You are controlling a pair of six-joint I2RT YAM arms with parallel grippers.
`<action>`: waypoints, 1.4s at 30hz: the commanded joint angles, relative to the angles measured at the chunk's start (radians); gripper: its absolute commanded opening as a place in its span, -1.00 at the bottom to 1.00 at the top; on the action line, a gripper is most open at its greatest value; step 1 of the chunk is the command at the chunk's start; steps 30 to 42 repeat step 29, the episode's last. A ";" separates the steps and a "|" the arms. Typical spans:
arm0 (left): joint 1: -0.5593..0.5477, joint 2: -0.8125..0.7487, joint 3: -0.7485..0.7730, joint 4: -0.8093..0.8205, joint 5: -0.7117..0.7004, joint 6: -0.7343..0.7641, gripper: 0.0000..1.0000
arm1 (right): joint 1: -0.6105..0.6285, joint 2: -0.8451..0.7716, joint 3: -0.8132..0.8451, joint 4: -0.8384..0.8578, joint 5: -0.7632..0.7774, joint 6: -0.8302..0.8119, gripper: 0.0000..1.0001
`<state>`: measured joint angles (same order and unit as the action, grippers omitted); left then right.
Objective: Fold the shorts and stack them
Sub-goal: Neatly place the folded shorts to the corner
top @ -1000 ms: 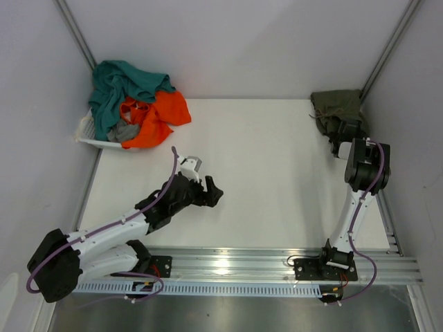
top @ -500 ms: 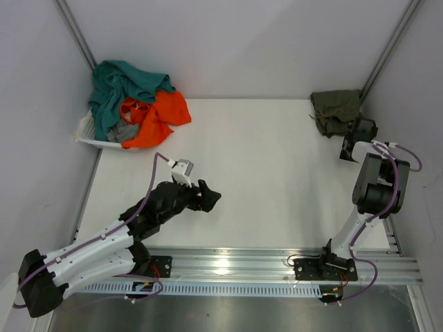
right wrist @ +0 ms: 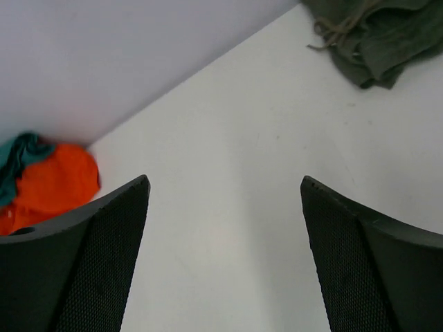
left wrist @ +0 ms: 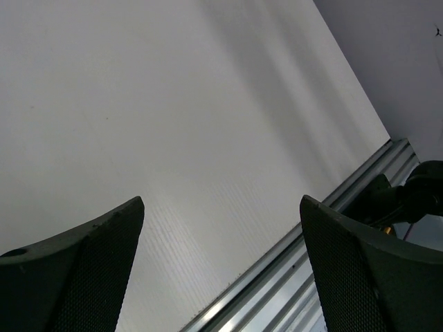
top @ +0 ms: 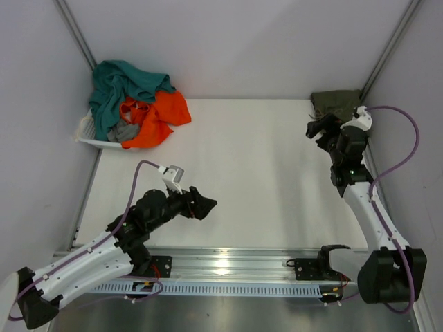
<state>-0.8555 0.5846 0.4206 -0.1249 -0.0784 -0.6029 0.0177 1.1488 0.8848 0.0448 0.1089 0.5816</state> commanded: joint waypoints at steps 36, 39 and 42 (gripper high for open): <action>-0.042 -0.302 -0.020 -0.354 -0.224 -0.023 0.99 | 0.215 -0.429 -0.619 0.273 -0.282 -0.233 0.99; -0.042 -0.302 -0.020 -0.354 -0.224 -0.023 0.99 | 0.215 -0.429 -0.619 0.273 -0.282 -0.233 0.99; -0.042 -0.302 -0.020 -0.354 -0.224 -0.023 0.99 | 0.215 -0.429 -0.619 0.273 -0.282 -0.233 0.99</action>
